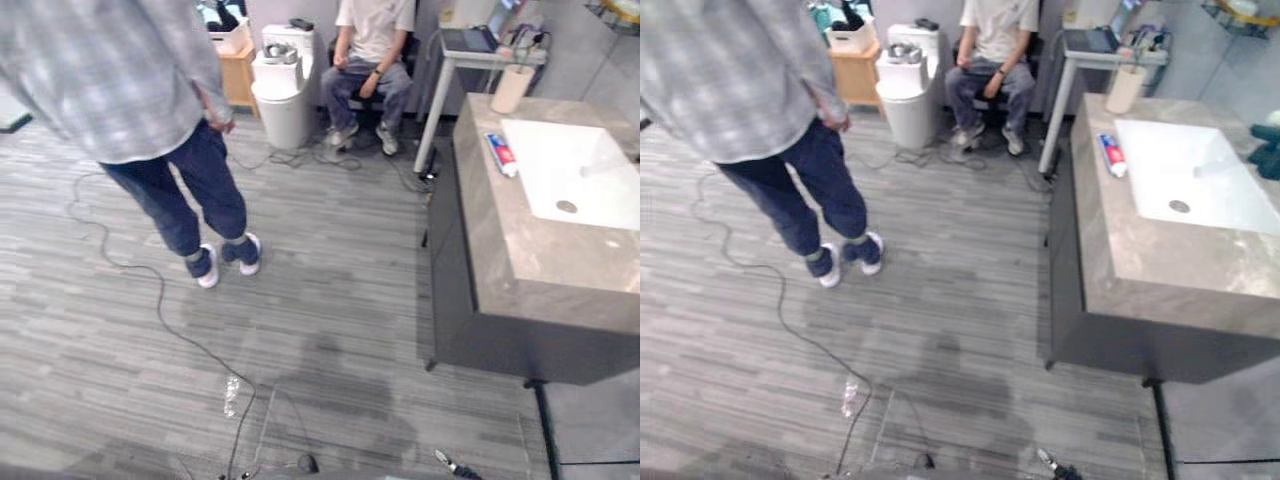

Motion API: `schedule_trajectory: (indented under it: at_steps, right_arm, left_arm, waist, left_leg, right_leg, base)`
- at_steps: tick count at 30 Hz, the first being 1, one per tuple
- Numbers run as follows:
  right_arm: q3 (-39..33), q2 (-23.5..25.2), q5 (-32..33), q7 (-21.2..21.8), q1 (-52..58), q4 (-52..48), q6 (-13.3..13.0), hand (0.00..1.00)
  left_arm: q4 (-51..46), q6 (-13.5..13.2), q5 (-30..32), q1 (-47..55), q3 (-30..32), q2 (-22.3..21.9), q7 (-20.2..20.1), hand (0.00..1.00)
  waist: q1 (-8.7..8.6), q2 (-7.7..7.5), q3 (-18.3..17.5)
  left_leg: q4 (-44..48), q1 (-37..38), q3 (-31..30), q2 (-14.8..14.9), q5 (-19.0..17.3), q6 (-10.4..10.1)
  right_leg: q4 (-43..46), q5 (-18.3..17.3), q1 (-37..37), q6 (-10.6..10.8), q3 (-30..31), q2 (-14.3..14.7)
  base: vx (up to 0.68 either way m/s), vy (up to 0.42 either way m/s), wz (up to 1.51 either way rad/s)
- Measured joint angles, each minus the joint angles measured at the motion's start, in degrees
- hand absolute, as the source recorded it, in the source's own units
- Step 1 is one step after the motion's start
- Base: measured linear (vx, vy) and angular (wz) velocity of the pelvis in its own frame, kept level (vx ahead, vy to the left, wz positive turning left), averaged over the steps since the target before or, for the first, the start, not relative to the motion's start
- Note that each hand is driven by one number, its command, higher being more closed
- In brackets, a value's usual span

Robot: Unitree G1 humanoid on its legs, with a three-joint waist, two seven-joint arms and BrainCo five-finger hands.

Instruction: Organize washtable

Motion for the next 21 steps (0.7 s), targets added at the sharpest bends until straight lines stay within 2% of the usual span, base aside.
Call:
schedule_trajectory:
  at_steps: [1, 2, 3, 4, 5, 6, 8, 9, 10, 11, 12, 13, 15, 21]
  right_arm:
    - [0.0, -0.5, 0.0, -0.2, 0.7, -1.5, -0.6, 0.00]
    - [0.0, -0.8, 0.4, -0.1, 1.1, -2.2, -1.1, 0.00]
    - [0.5, -1.1, 1.6, 0.2, 1.4, -3.0, -1.4, 0.00]
    - [2.4, -1.0, 2.4, 0.1, 1.2, -2.9, -1.2, 0.00]
    - [3.3, -0.6, 2.5, 0.2, 1.1, -2.9, -1.2, 0.00]
    - [4.0, 0.9, 3.2, 0.4, 1.1, -2.5, -1.3, 0.00]
    - [3.9, 1.4, 3.2, 0.4, 1.1, -1.5, -1.2, 0.00]
    - [3.5, 2.0, 3.3, 0.5, 0.9, 0.0, -1.0, 0.00]
    - [2.1, 2.3, 3.3, 0.5, 1.2, 0.6, -0.9, 0.00]
    - [1.8, 2.1, 3.2, 0.5, 1.3, 0.8, -0.9, 0.00]
    - [1.7, 1.3, 3.1, 0.5, 1.3, 1.3, -0.9, 0.00]
    - [1.7, 0.7, 2.7, 0.5, 1.3, 1.6, -1.0, 0.00]
    - [1.7, 0.2, 2.2, 0.5, 1.2, 1.8, -0.9, 0.00]
    - [3.3, -0.1, 1.1, 0.5, 1.1, 3.9, -1.0, 0.00]
  left_arm:
    - [-0.1, 0.0, 0.0, 0.0, -1.4, -0.5, 0.0, 0.00]
    - [-0.2, -0.1, 0.0, 0.2, -2.0, -0.3, 0.0, 0.00]
    - [-0.7, -0.1, 0.0, 0.4, -3.9, 0.3, 0.0, 0.00]
    - [-0.8, -0.1, 0.0, 0.3, -4.3, 0.7, 0.0, 0.00]
    - [-0.8, -0.2, 0.0, 0.2, -4.2, 0.8, 0.0, 0.00]
    - [-0.6, -0.4, -0.1, 0.3, -4.0, 1.5, -0.1, 0.00]
    - [-0.7, -0.4, -0.1, 0.6, -3.2, 2.4, -0.2, 0.00]
    - [-0.6, -0.4, -0.1, 0.9, -1.2, 2.9, -0.1, 0.00]
    - [-0.6, -0.4, -0.2, 1.5, 2.2, 1.5, 0.1, 0.00]
    - [-0.6, -0.4, -0.4, 2.0, 3.8, 0.8, 0.1, 0.00]
    - [-0.6, -0.5, -1.0, 2.2, 5.5, -0.3, 0.0, 0.00]
    - [-0.5, -0.4, -1.3, 2.5, 5.6, -0.8, 0.0, 0.00]
    - [-0.4, -0.4, -1.4, 2.5, 5.5, -1.1, 0.0, 0.00]
    - [0.0, -0.4, -1.3, 2.4, 2.4, 0.3, -0.1, 0.00]
  waist:
    - [-0.10, 0.38, 0.1]
    - [-0.13, 0.30, 0.1]
    - [-0.65, 0.18, 0.2]
    - [-1.42, 0.53, 0.2]
    - [-1.44, 0.53, 0.1]
    - [-1.42, -0.59, 0.2]
    - [-1.32, -2.52, 0.0]
    - [-0.92, -4.70, 0.0]
    - [-0.99, -4.01, -0.7]
    - [-0.70, -4.06, -0.9]
    - [0.04, -3.38, -1.3]
    - [0.14, -2.56, -1.4]
    - [0.12, -2.08, -1.6]
    - [0.11, -2.81, -2.1]
  left_leg:
    - [-0.7, 0.7, -2.3, -1.1, 0.3, 0.0]
    - [-0.7, 1.1, -3.9, -1.7, 0.7, 0.9]
    - [-0.3, 2.0, -6.9, -2.0, 0.8, 1.7]
    - [0.3, 1.7, -10.0, -1.4, 1.1, 2.4]
    - [0.5, 1.5, -11.5, -1.0, 1.5, 2.7]
    - [0.9, 0.7, -14.2, -0.2, 2.1, 1.9]
    - [0.9, 0.2, -15.3, -1.1, 2.2, 1.2]
    - [-0.4, 1.0, -16.1, -2.5, 2.7, 0.5]
    - [-0.9, 1.2, -15.9, -1.6, 2.9, 0.1]
    - [-0.9, 1.4, -15.8, -1.2, 3.1, -0.1]
    - [-0.9, 1.2, -15.3, -0.3, 3.4, -0.7]
    - [-0.9, 0.8, -15.1, 0.4, 3.5, -0.9]
    - [-0.9, 0.4, -15.2, 0.5, 3.5, -1.0]
    - [-0.9, 1.0, -15.4, 0.3, 3.4, -1.2]
  right_leg:
    - [6.8, -1.1, -1.3, -2.1, 2.8, -2.5]
    - [10.2, -1.4, -2.2, -3.4, 5.9, -3.5]
    - [14.6, -3.0, -4.6, -4.2, 14.7, -3.1]
    - [13.4, -6.7, -6.4, -2.1, 24.7, 1.2]
    - [12.5, -8.0, -7.3, -1.4, 29.2, 3.5]
    - [6.9, -8.9, -9.0, -0.1, 37.9, 8.4]
    - [1.6, -5.8, -8.7, -0.6, 38.7, 8.7]
    - [-1.2, -2.0, -9.2, 1.6, 38.7, 7.7]
    - [-2.9, -1.8, -7.9, 1.4, 37.5, 7.9]
    - [-4.2, -1.8, -7.6, 1.3, 36.9, 8.4]
    - [-6.9, -1.0, -6.7, 1.3, 36.9, 9.6]
    - [-9.5, 0.2, -5.9, 1.2, 36.7, 10.5]
    - [-11.7, 1.3, -5.1, 1.5, 36.3, 11.1]
    - [-16.0, 3.7, -1.6, 1.5, 35.4, 11.6]
  base:
    - [-0.03, 0.060, 0.74]
    - [0.03, 0.095, 1.05]
    - [0.09, 0.053, 1.24]
    - [0.11, 0.019, 1.26]
    - [0.04, -0.046, 1.43]
    - [-0.01, -0.049, 1.10]
    - [-0.03, -0.071, 0.83]
    - [0.03, -0.127, 0.63]
    - [0.05, -0.123, 0.46]
    - [0.07, -0.091, 0.13]
    - [0.04, -0.076, -0.14]
    - [0.04, -0.075, -0.16]
    - [0.04, -0.044, 0.03]
    - [0.05, -0.016, 0.06]
